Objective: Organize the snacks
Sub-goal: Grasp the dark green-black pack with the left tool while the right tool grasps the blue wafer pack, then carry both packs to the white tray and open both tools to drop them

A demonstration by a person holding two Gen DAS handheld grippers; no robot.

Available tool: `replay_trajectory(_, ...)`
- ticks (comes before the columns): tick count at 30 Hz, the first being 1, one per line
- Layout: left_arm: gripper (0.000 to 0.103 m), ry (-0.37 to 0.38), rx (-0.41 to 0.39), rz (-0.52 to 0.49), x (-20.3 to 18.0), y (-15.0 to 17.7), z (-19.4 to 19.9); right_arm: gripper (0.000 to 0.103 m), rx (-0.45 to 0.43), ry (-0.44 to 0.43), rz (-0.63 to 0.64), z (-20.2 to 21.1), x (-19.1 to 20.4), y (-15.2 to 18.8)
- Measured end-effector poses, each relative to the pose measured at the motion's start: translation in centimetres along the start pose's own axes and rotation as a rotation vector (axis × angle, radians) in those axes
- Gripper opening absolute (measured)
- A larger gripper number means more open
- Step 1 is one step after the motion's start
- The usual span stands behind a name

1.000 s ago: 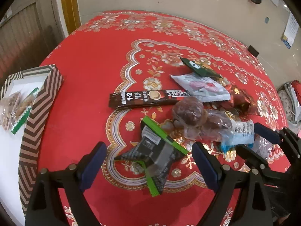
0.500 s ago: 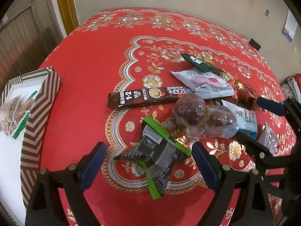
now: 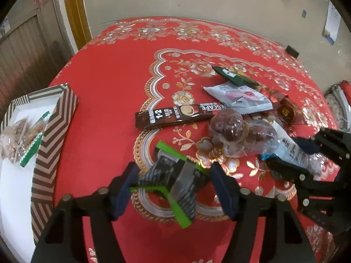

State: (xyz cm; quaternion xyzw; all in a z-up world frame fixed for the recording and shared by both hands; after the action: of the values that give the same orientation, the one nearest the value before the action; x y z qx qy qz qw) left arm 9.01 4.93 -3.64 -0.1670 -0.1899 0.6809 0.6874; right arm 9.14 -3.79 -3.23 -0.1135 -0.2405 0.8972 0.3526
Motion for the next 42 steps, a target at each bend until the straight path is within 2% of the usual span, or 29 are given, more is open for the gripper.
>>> replay_trajectory(1, 0.064, 0.009, 0.001, 0.001, 0.2, 0.1, 0.2, 0.032, -0.009, -0.002, -0.013, 0.2, 0.2, 0.2)
replay_trajectory(3, 0.050, 0.002, -0.018, -0.001, 0.5, 0.4, 0.8, 0.033, -0.041, -0.013, -0.053, 0.9, 0.8, 0.6)
replay_trajectory(7, 0.047, -0.010, -0.037, -0.019, 0.9, 0.7, 1.5, 0.032, -0.085, -0.022, -0.092, 2.1, 2.7, 1.6)
replay_trajectory(10, 0.038, 0.021, -0.042, 0.000, 1.2, 1.1, 1.8, 0.033, -0.109, -0.019, -0.117, 2.6, 3.5, 1.9)
replay_trajectory(22, 0.035, 0.046, -0.100, -0.002, 1.8, 2.4, 4.6, 0.033, -0.191, -0.038, -0.156, 4.5, 5.9, 2.1)
replay_trajectory(32, 0.035, 0.004, -0.163, -0.004, 3.1, 2.4, 7.3, 0.032, -0.232, -0.048, -0.145, 5.0, 8.3, 0.3)
replay_trajectory(42, 0.035, -0.030, -0.192, 0.025, 5.9, 2.4, 8.7, 0.032, -0.249, -0.069, -0.146, 4.6, 10.6, -2.2)
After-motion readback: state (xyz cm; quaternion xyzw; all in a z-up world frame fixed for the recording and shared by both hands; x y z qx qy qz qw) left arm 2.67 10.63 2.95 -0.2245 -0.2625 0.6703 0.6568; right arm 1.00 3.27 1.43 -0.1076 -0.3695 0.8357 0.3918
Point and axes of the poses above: each gripper's, at about its wrist camera, not at the fingertips, and z roughly against the way its jaws point, x to its left, y to its underside, the point moved 6 cm from there along -z, roughly the way its jaws point, and after that the axes turned 7 degrees about -y, right-handed, at the moved point
